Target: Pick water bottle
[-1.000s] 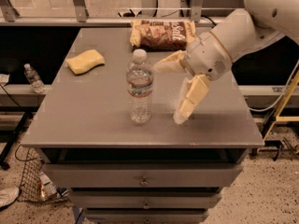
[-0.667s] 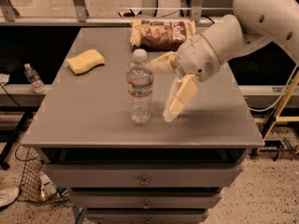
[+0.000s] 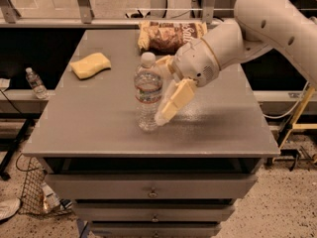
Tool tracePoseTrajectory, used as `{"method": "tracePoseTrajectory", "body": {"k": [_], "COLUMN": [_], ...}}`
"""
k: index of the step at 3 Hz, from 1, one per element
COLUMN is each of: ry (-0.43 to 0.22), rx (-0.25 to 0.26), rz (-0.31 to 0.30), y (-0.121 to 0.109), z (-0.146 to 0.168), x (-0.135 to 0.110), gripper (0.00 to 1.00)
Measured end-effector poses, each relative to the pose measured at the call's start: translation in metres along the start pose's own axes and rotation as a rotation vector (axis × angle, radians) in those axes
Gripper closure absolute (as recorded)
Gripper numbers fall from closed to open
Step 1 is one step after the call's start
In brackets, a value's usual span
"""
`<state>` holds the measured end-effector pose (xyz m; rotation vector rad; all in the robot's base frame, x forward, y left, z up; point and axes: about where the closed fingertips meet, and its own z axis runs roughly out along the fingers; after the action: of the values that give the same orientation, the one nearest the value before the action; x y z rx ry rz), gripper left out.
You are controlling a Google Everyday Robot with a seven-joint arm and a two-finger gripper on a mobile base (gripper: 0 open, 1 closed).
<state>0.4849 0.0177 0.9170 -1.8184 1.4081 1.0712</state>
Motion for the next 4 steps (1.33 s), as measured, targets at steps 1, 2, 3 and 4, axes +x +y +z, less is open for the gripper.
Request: {"method": "tracePoseTrajectory", "body": {"k": [1,2,3,4], "ry": [-0.026,-0.037,-0.039,-0.025], "rx": [-0.013,-0.014,0.01,0.062], "rz": [-0.011,-0.025,-0.062,-0.124], "y": [-0.003,-0.007,-0.015,-0.024], "z": [0.006,0.007,-0.003,-0.022], "x": [-0.006,-0.012,-0.026,-0.048], "gripper": [0.44,0.68,0.91,1.0]}}
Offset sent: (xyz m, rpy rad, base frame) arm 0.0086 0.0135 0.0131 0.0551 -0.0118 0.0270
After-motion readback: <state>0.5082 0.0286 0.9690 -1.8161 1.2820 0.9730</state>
